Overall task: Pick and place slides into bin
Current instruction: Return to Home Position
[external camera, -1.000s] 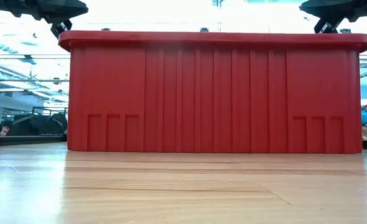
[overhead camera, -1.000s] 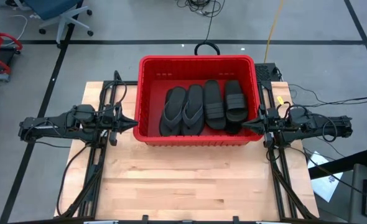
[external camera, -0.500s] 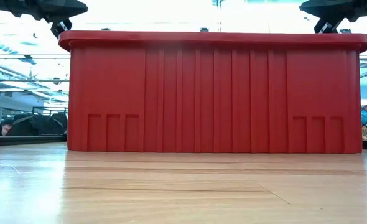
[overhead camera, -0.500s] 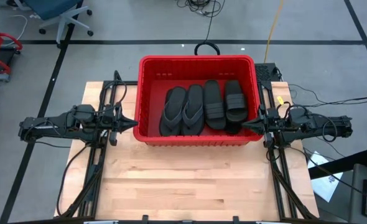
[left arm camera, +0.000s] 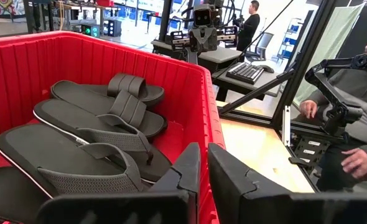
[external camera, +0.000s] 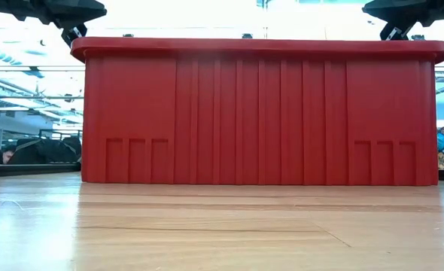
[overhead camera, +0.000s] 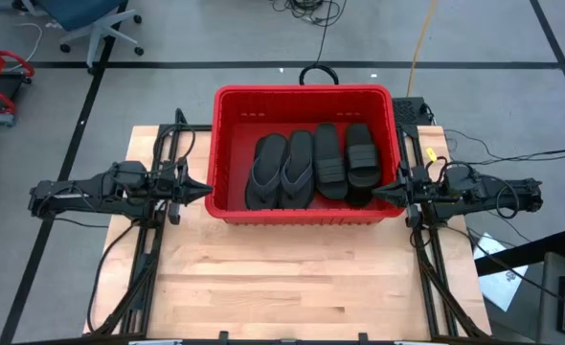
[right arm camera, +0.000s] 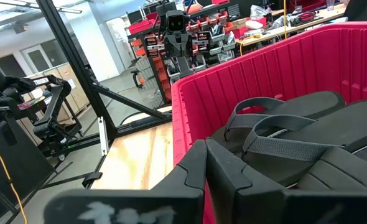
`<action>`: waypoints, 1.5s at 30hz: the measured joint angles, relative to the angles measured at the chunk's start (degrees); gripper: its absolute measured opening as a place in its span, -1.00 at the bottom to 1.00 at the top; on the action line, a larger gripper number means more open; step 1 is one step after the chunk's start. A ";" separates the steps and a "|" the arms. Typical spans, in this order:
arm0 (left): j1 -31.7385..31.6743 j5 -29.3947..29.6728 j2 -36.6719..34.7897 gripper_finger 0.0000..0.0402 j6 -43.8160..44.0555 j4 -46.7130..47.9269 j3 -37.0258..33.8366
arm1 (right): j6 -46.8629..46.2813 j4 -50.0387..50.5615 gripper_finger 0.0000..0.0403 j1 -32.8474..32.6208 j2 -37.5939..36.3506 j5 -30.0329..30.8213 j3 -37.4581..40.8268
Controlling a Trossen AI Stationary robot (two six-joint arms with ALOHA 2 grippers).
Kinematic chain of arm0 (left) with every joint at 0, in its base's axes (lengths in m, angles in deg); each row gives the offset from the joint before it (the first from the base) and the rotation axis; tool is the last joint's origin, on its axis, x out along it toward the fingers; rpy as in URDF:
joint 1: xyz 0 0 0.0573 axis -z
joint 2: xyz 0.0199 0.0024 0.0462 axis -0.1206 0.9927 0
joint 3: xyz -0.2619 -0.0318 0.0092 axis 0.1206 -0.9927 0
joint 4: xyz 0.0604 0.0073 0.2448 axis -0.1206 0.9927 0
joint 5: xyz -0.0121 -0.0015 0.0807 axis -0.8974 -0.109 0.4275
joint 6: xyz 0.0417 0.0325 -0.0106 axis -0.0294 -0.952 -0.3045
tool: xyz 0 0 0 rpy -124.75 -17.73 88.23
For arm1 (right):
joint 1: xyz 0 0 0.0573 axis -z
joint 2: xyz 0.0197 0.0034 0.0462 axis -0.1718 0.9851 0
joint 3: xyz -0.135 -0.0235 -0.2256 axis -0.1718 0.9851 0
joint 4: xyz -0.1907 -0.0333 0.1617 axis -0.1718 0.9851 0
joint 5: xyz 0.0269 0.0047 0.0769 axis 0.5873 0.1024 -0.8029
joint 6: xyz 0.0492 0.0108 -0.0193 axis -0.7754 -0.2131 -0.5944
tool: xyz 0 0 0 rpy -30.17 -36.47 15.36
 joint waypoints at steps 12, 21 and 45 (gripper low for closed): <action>0.00 0.00 0.00 -0.99 0.00 0.00 0.00 | 0.00 0.00 -1.00 -0.02 0.02 0.02 0.00; 0.00 -0.01 0.00 -0.88 0.00 -0.01 0.00 | -0.01 0.00 -1.00 -0.02 0.02 0.01 0.00; -0.01 -0.01 0.00 -0.89 0.02 -0.01 0.00 | -0.02 0.00 -1.00 0.00 0.02 0.02 0.00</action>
